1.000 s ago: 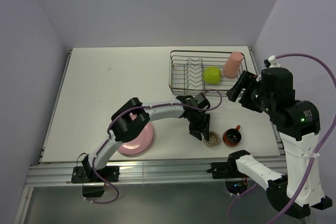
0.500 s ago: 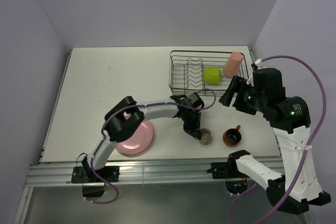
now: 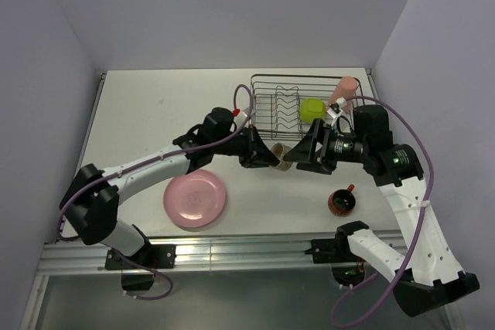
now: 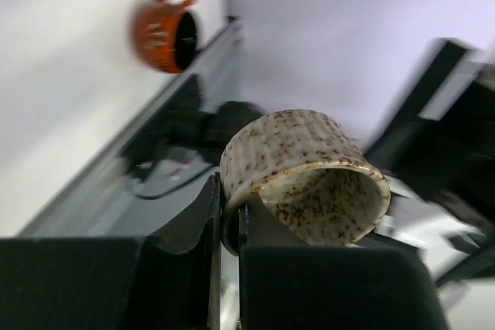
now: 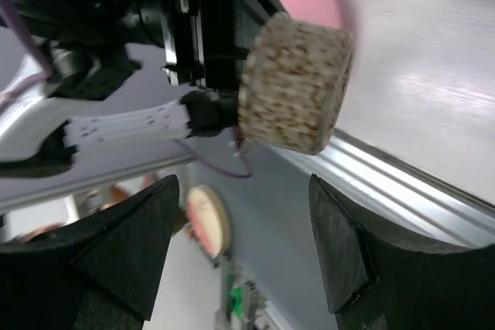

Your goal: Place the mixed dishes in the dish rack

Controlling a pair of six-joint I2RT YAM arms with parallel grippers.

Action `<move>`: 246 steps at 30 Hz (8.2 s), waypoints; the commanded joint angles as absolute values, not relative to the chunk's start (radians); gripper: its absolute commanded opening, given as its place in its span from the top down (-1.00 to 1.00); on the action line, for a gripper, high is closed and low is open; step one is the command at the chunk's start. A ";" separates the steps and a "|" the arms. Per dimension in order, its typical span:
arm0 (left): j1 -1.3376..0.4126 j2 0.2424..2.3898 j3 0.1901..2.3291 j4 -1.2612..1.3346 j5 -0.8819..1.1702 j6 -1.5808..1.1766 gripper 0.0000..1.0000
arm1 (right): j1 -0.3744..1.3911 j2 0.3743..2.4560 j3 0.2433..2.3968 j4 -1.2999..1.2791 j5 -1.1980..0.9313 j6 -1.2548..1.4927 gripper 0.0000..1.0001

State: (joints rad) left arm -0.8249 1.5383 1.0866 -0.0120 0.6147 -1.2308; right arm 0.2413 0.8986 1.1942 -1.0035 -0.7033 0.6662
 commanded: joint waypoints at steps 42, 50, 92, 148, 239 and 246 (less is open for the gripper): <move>-0.874 1.384 0.707 1.020 0.601 -2.169 1.00 | 0.238 0.879 1.082 -0.345 -1.032 0.748 -0.52; -0.874 1.385 0.733 1.057 0.597 -2.203 1.00 | 0.245 0.853 1.019 -0.215 -1.098 0.793 -0.56; -0.913 1.290 0.770 0.865 0.506 -2.158 1.00 | 0.319 0.842 0.982 -0.018 -1.114 0.894 -0.54; -0.716 0.833 0.687 -0.146 0.469 -1.661 -0.89 | 0.348 1.656 1.695 -0.635 -0.269 0.457 1.00; -0.724 0.741 0.790 -0.463 0.394 -1.534 -0.92 | 0.483 2.246 2.095 -0.914 0.164 0.380 -0.48; -0.762 0.715 0.764 -0.456 0.367 -1.563 -0.92 | 0.482 2.235 2.108 -0.914 0.164 0.374 -0.61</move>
State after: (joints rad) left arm -0.7456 0.7403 0.7506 -0.4473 0.3763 -1.5757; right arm 0.4664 2.2932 2.0583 -0.9100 0.1482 0.3668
